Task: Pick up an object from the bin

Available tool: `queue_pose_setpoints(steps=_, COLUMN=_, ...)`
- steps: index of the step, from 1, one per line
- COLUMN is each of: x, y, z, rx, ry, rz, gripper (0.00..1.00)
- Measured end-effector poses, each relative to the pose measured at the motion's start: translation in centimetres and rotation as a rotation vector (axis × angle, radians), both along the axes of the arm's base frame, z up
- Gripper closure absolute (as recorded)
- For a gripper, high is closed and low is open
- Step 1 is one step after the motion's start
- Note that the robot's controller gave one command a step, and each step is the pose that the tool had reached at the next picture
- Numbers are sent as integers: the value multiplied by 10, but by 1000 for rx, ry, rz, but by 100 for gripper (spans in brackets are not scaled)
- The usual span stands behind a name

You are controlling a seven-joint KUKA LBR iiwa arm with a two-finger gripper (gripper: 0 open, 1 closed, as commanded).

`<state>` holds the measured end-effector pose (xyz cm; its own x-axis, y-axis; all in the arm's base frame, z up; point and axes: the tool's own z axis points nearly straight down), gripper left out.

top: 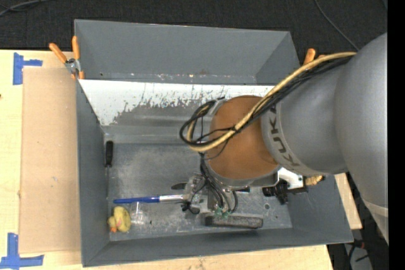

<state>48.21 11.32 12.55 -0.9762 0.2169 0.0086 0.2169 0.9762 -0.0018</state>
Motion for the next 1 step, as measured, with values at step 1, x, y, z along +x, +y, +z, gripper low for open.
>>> queue_pose_setpoints(steps=1, x=-1, y=0, z=27, rx=-1, ry=4, rz=0, gripper=100)
